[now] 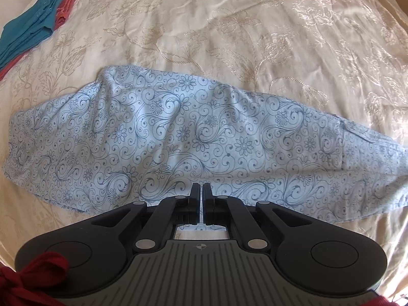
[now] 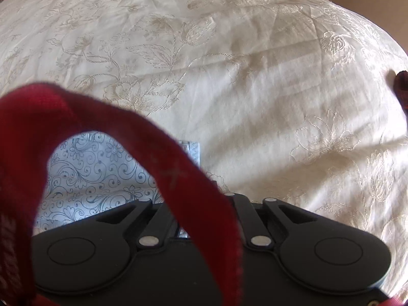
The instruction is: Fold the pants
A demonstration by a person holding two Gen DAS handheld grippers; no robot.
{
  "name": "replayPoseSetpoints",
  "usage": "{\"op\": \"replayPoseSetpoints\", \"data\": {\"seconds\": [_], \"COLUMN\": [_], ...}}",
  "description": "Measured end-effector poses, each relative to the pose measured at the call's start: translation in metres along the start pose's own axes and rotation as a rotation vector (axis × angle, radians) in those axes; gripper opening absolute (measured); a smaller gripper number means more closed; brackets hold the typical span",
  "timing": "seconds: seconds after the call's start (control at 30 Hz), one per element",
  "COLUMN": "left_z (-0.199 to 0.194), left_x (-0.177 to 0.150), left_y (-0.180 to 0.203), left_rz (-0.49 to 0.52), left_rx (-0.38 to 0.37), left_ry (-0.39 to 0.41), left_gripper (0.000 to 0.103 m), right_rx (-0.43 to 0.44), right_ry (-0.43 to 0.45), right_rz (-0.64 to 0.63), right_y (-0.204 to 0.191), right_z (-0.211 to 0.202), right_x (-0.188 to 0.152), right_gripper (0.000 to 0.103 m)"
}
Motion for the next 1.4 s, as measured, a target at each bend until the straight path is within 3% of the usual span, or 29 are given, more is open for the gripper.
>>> {"op": "replayPoseSetpoints", "data": {"seconds": [0.07,0.13,0.3,0.4,0.53,0.7,0.9,1.07,1.13,1.17,1.4], "left_z": [0.002,0.004,0.005,0.001,-0.002,0.002,0.009,0.018,0.022,0.025,0.032], "left_x": [0.0,0.0,0.003,0.004,0.002,0.002,0.007,0.01,0.009,0.008,0.002], "left_y": [0.005,0.009,0.004,-0.004,-0.014,-0.02,-0.011,0.006,0.009,0.01,-0.007], "left_rz": [0.013,0.02,0.003,-0.019,-0.041,-0.056,-0.038,-0.01,0.001,0.003,-0.044], "left_rx": [-0.006,0.0,0.006,0.002,0.006,0.006,-0.005,-0.011,-0.012,-0.004,-0.003], "left_ry": [-0.007,-0.019,-0.031,-0.029,-0.025,-0.031,-0.031,-0.037,-0.048,-0.059,-0.085], "left_gripper": [0.003,0.003,0.003,0.003,0.003,0.003,0.003,0.003,0.003,0.003,0.003], "right_rx": [0.053,0.166,0.405,0.451,0.495,0.479,0.469,0.47,0.458,0.452,0.4], "right_ry": [0.069,0.098,0.07,0.073,0.045,-0.086,-0.124,-0.069,-0.036,-0.019,0.029], "right_rz": [-0.043,-0.126,-0.346,-0.431,-0.408,-0.423,-0.437,-0.46,-0.52,-0.556,-0.806], "right_y": [-0.01,-0.031,-0.111,-0.158,-0.19,-0.197,-0.179,-0.175,-0.186,-0.193,-0.237], "right_z": [-0.02,-0.034,-0.037,-0.033,-0.022,-0.001,-0.004,-0.022,-0.027,-0.029,-0.031], "right_x": [-0.003,-0.005,-0.001,0.004,0.021,0.006,-0.024,-0.029,-0.03,-0.031,-0.043], "right_gripper": [0.018,0.018,0.018,0.018,0.018,0.018,0.018,0.019,0.042,0.047,0.048]}}
Point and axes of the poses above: each gripper's, at about its wrist camera, not at the fingertips, and z roughly the way its jaws point, y to its right, x to its top, the point moved 2 cm from there along z, roughly the way its jaws point, and after that the axes turned 13 degrees about -y, right-handed, at the moved point
